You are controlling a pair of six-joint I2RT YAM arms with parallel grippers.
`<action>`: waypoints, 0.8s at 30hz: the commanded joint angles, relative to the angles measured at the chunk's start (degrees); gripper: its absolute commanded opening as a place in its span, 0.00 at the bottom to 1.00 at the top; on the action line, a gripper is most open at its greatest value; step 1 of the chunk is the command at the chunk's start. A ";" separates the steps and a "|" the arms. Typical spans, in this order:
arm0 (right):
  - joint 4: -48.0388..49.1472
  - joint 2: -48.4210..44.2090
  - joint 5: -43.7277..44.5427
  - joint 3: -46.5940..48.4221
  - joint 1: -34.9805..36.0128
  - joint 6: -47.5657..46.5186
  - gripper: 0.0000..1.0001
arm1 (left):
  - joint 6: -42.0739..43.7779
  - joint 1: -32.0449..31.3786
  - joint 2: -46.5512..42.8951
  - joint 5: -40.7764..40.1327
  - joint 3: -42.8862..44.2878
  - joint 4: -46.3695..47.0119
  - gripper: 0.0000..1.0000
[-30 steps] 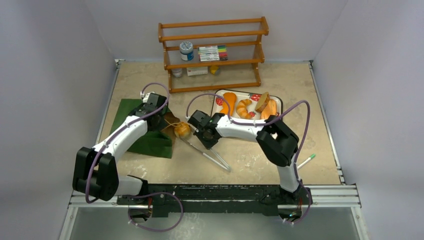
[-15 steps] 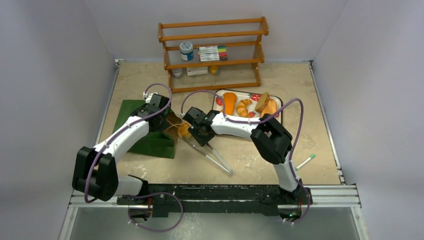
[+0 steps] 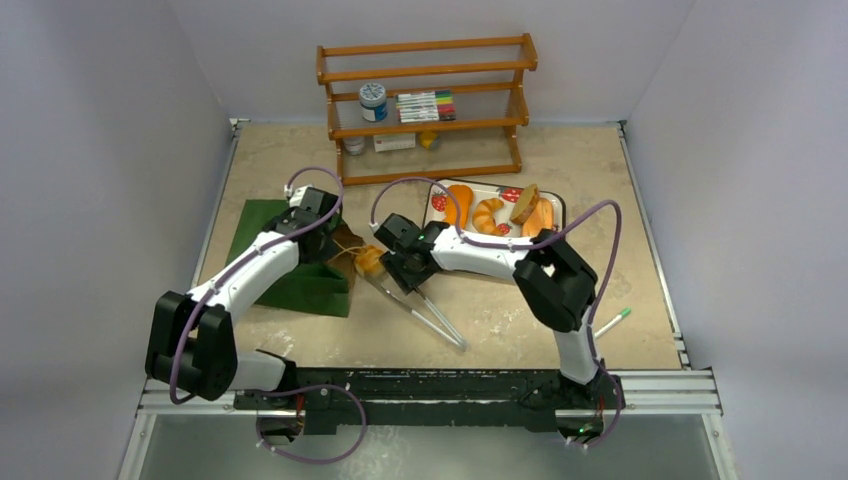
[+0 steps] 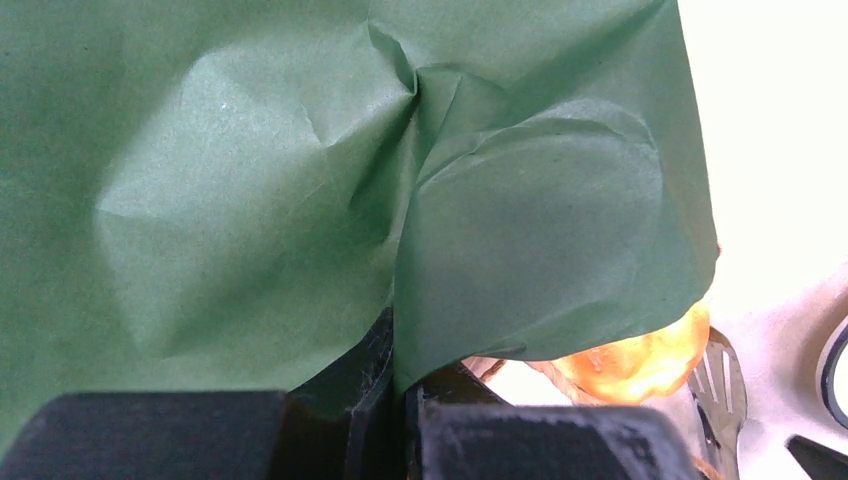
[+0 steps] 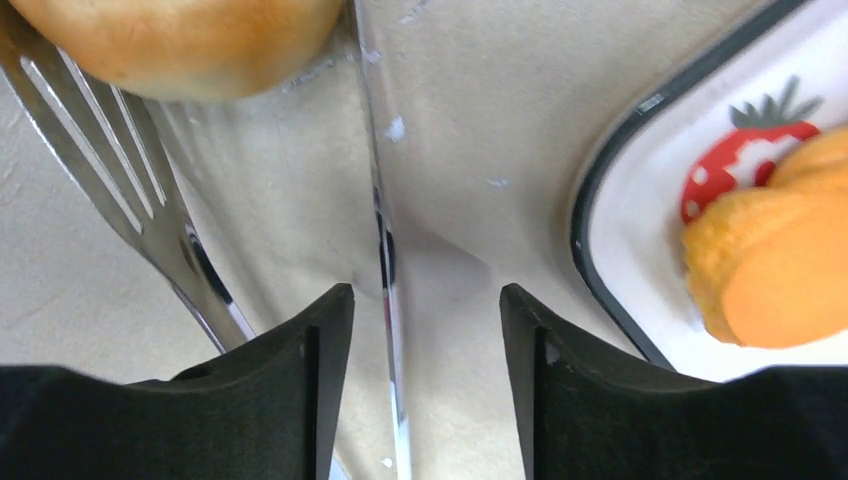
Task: Take the fake bread out of the paper bag
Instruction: Adjust the clamp at the center of the board.
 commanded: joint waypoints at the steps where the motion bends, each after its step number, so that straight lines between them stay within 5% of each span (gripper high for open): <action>1: -0.18 -7.18 3.64 -1.60 -0.29 1.23 0.61 | -0.69 -0.52 0.64 -0.52 1.95 -1.30 0.00; 24: 8.68 -23.67 -5.58 -21.13 4.38 4.25 0.69 | -0.59 -0.53 1.94 -0.50 4.43 -3.14 0.00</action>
